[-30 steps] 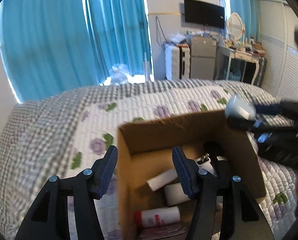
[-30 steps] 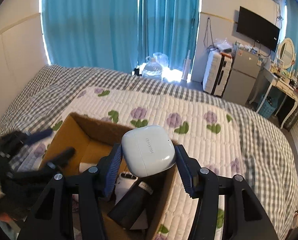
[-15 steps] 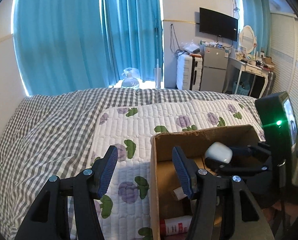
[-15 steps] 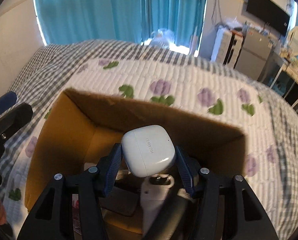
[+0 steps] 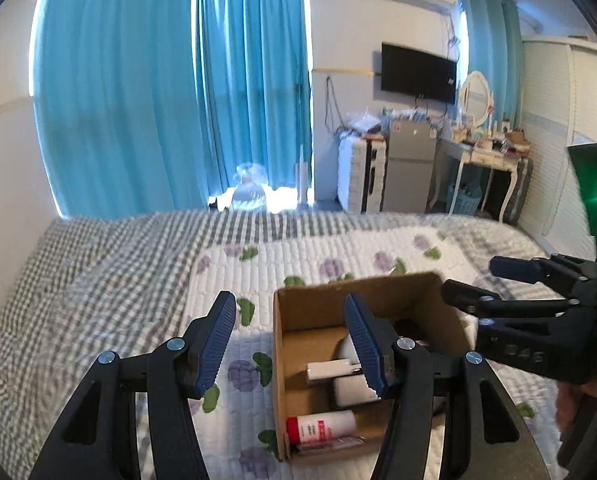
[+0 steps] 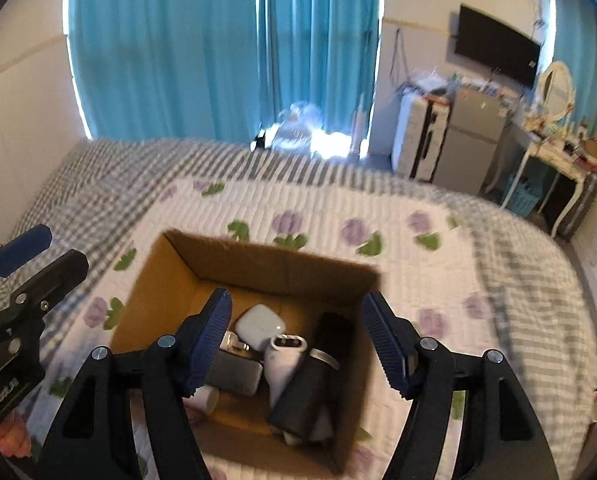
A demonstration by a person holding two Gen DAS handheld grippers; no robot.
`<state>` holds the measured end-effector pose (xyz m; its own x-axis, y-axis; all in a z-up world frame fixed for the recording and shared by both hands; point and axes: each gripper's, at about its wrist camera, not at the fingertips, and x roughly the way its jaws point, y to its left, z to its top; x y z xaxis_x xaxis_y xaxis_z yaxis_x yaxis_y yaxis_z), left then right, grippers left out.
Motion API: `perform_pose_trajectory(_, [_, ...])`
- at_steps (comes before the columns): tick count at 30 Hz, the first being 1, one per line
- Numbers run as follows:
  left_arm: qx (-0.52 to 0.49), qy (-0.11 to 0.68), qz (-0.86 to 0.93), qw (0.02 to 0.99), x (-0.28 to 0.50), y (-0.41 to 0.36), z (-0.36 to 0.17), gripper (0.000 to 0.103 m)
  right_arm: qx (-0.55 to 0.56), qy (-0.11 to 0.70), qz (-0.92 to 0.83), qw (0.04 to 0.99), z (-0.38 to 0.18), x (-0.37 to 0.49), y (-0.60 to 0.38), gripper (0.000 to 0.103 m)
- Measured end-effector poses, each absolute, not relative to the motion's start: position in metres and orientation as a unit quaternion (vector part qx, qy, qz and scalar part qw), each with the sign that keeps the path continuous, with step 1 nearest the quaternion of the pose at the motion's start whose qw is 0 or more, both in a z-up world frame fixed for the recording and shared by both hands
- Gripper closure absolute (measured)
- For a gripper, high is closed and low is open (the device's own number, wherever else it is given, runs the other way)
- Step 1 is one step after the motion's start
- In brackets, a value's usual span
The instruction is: Organize rigid objects
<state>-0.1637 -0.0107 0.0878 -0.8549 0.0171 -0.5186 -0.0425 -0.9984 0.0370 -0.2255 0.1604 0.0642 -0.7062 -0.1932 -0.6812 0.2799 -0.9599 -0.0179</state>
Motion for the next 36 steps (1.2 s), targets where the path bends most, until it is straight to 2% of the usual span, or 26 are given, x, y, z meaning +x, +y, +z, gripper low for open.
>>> perform_pose_trajectory(6, [-0.206,0.029,0.978,0.027,-0.098,0.000,0.158,0.045,0.283,0.076,-0.949,0.116,0.151,-0.143,0.188,0.037])
perform_pose_trajectory(7, [-0.194,0.032,0.980,0.027,-0.086,0.002,0.166,0.045,0.269,0.078,-0.953,0.115,0.163,-0.129,0.191,0.049])
perform_pose_trajectory(9, [-0.172,0.039,0.984,0.036,-0.061,0.007,0.179,0.045,0.224,0.085,-0.962,0.128,0.190,-0.089,0.199,0.059])
perform_pose_trajectory(12, [-0.145,0.044,0.987,0.050,-0.029,0.013,0.188,0.044,0.180,0.090,-0.971,0.127,0.211,-0.047,0.206,0.059])
perform_pose_trajectory(14, [-0.138,0.038,0.988,0.058,-0.017,0.013,0.188,0.038,0.159,0.086,-0.976,0.125,0.218,-0.026,0.211,0.059])
perform_pose_trajectory(16, [-0.136,0.028,0.988,0.061,-0.011,0.012,0.183,0.020,0.141,0.077,-0.979,0.122,0.219,-0.009,0.214,0.059])
perform_pose_trajectory(17, [-0.131,0.025,0.989,0.061,-0.009,0.011,0.180,0.020,0.136,0.067,-0.981,0.121,0.216,-0.004,0.216,0.059])
perform_pose_trajectory(18, [-0.126,0.026,0.990,0.064,-0.008,0.011,0.175,0.020,0.133,0.057,-0.982,0.121,0.213,-0.002,0.218,0.058])
perform_pose_trajectory(21, [-0.125,0.027,0.990,0.053,-0.013,0.010,0.157,0.014,0.123,0.024,-0.984,0.125,0.195,-0.002,0.224,0.039])
perform_pose_trajectory(23, [-0.129,0.023,0.990,0.048,-0.016,0.008,0.141,0.011,0.118,0.015,-0.986,0.120,0.181,-0.005,0.226,0.034])
perform_pose_trajectory(24, [-0.128,0.023,0.991,0.045,-0.015,0.008,0.135,0.011,0.120,0.014,-0.986,0.113,0.170,-0.011,0.227,0.029])
perform_pose_trajectory(27, [-0.122,0.031,0.992,0.022,-0.023,0.003,0.106,0.000,0.128,0.004,-0.986,0.102,0.140,-0.025,0.228,0.011])
perform_pose_trajectory(28, [-0.121,0.032,0.992,0.011,-0.024,0.002,0.098,0.000,0.130,0.002,-0.986,0.102,0.131,-0.028,0.228,0.005])
perform_pose_trajectory(36, [-0.158,-0.003,0.987,0.026,-0.032,-0.012,0.052,0.000,0.156,0.025,-0.982,0.099,0.060,-0.051,0.219,0.000])
